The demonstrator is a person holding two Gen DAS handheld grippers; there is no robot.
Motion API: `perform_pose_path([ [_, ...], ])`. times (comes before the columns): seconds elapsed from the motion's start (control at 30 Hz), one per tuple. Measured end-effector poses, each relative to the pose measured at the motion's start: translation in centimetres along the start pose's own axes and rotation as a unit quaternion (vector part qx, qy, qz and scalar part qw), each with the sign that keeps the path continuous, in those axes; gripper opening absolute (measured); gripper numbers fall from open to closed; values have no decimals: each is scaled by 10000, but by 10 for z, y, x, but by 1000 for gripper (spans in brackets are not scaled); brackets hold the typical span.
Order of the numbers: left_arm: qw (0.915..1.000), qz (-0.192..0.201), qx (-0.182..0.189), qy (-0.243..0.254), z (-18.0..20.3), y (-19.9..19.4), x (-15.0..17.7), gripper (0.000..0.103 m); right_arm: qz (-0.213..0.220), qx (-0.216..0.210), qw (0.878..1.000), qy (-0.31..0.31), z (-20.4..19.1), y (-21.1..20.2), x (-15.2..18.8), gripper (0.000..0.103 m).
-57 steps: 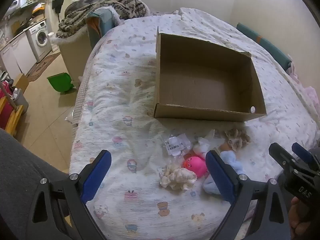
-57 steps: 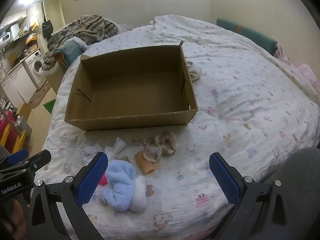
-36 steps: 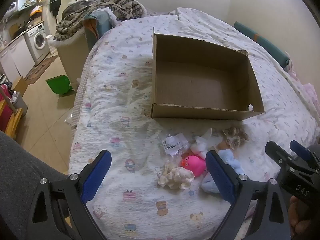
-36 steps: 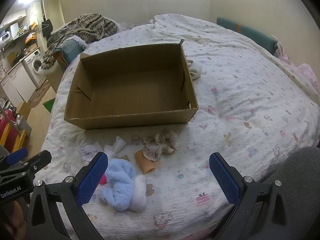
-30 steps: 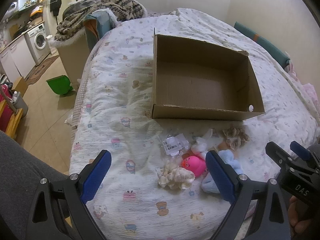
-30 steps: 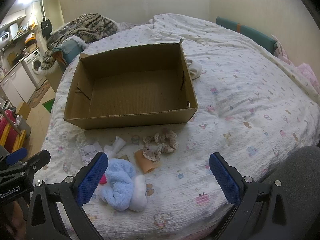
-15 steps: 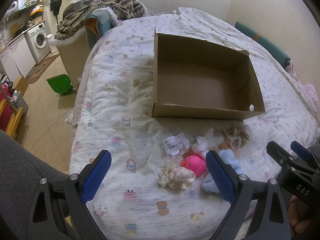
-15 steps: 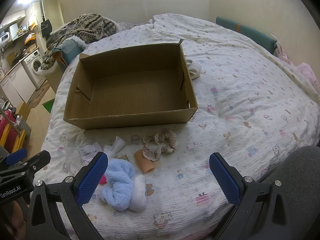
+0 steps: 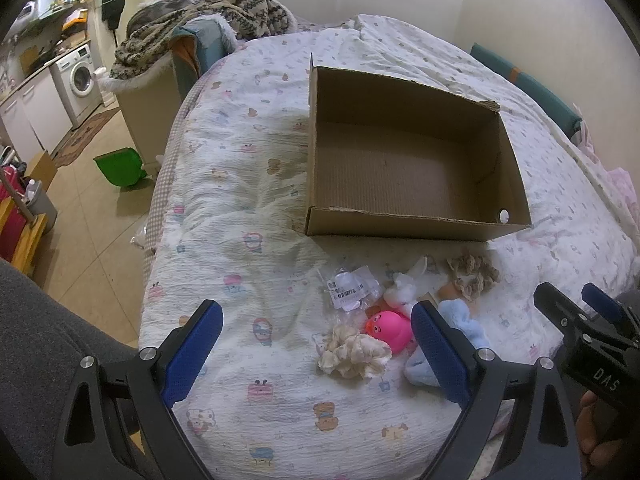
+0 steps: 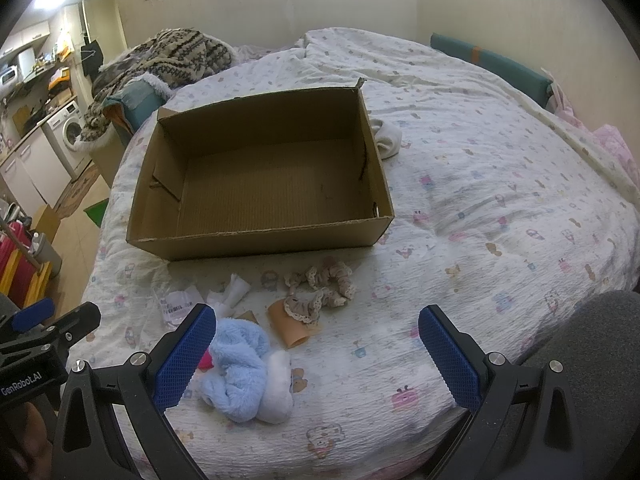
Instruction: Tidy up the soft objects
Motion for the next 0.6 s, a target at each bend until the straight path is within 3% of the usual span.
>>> perform_pose_path([
  [0.6, 10000, -30, -26, 3, 0, 2, 0, 95, 15, 6, 10000, 56, 3, 1, -1, 103],
])
Point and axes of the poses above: each gripper's, at about its wrist camera, not at the fingertips, and y roughly the way its jaws point, z to its right, x to its underside, the point moved 6 cm from there along y, roughly the way its jaws point, and after that the axes turned 10 degrees about -z, right-handed, at the moved point
